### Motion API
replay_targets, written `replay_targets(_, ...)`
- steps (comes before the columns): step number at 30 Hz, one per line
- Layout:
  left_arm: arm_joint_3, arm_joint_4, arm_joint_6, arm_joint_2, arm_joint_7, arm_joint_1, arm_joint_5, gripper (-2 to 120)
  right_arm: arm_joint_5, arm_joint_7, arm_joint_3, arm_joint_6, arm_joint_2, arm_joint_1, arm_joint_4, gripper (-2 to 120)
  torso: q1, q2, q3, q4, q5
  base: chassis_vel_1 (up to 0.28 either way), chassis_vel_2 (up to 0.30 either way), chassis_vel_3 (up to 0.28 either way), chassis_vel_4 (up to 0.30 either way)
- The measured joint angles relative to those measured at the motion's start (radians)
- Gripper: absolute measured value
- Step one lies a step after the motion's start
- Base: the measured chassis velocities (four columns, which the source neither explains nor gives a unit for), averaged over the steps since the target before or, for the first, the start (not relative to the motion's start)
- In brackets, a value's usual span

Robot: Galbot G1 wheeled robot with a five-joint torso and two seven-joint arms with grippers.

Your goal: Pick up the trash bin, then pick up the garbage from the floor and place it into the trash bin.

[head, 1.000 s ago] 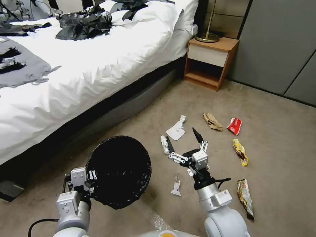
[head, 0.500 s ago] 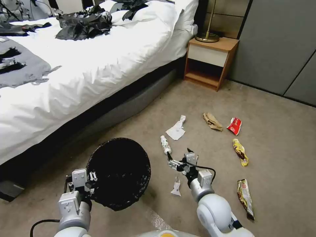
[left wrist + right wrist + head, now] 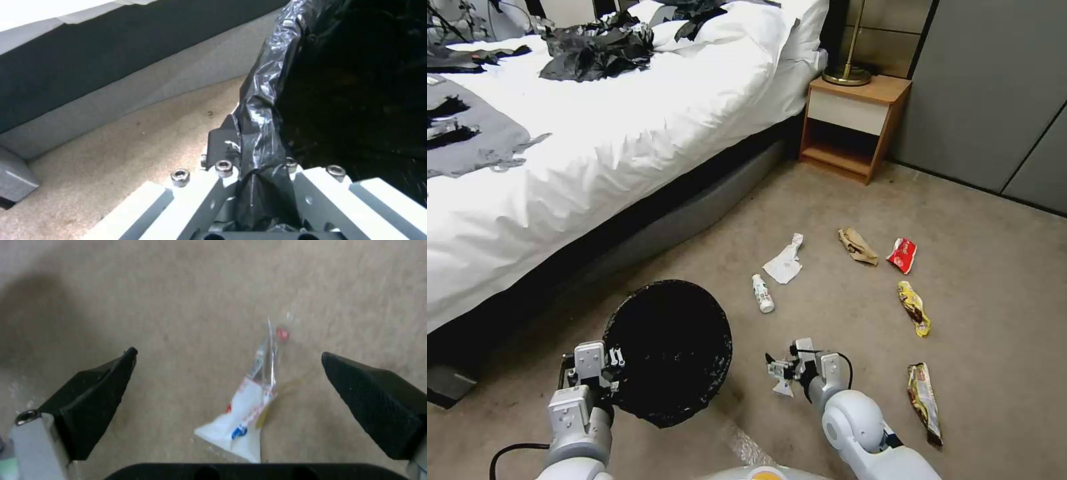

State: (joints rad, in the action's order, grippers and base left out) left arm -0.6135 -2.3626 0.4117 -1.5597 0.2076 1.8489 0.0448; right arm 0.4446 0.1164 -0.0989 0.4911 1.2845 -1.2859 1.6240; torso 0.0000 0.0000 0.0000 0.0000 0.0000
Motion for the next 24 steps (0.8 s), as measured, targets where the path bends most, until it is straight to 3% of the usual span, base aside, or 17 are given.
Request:
replay_targets(7, 0.005, -0.007, -0.005, -0.003, 0.0, 0.01, -0.005, 1, -0.02, -0.029, -0.006, -0.004, 0.012, 0.016, -0.073, 100, 0.0, 0.0, 0.0, 0.0, 0.0001, 0.0, 0.0, 0.0, 0.0)
replay_targets(24, 0.011, -0.021, -0.025, -0.011, 0.001, 0.038, -0.016, 1, -0.089, -0.096, -0.011, -0.135, 0.043, 0.085, -0.23, 100, 0.0, 0.0, 0.0, 0.0, 0.0, 0.0, 0.0, 0.0, 0.0)
